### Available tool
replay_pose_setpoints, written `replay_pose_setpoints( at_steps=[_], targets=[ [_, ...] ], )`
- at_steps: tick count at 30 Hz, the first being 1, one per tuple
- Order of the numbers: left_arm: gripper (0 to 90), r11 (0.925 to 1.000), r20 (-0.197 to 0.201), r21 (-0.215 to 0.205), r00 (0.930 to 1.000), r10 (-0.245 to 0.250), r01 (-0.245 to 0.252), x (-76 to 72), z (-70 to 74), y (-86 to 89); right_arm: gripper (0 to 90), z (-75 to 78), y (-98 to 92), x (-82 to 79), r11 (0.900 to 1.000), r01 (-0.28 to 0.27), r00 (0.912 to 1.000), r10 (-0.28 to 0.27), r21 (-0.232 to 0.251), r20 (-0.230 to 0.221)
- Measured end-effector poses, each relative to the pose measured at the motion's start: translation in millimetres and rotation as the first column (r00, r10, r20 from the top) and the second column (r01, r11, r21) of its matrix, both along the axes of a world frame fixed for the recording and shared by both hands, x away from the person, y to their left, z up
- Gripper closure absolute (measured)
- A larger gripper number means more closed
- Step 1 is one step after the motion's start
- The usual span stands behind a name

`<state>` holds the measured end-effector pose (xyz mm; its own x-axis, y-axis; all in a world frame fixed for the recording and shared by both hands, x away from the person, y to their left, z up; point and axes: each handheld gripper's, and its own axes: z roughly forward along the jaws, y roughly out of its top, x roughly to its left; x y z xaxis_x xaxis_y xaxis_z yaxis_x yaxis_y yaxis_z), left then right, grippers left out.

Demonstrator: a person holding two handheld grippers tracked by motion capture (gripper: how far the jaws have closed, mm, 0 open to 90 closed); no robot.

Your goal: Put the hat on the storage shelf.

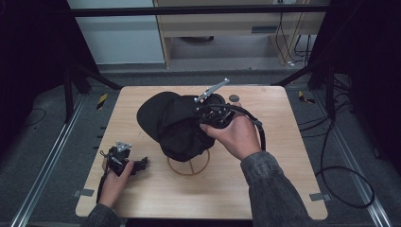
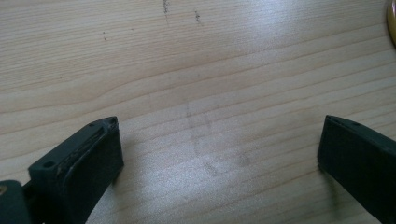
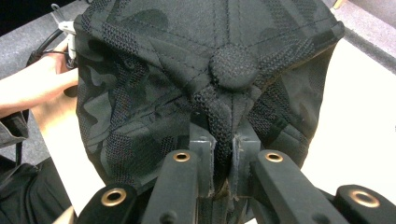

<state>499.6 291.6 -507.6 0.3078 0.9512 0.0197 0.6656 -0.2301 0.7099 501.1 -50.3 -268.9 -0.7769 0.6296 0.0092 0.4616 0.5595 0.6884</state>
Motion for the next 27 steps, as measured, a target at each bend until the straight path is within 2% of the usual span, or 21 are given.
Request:
replay_pose_setpoints(
  at_steps=[9,18,27],
  targets=[
    [0.0,1.0000,0.000,0.000,1.0000,0.000,0.000,0.0,0.0,0.0,79.9,3.3,-2.2,0.0,0.999,-0.007,0.9998,0.006,0.032,0.020],
    [0.0,1.0000,0.000,0.000,1.0000,0.000,0.000,0.0,0.0,0.0,78.2,6.2,-1.3,2.5,0.999,-0.005,0.9999,0.004,0.054,0.016],
    [0.0,1.0000,0.001,0.000,1.0000,-0.004,0.004,0.0,0.0,-0.2,76.4,7.3,1.2,3.7,0.998,-0.009,0.9998,0.008,0.054,0.016]
  ],
)
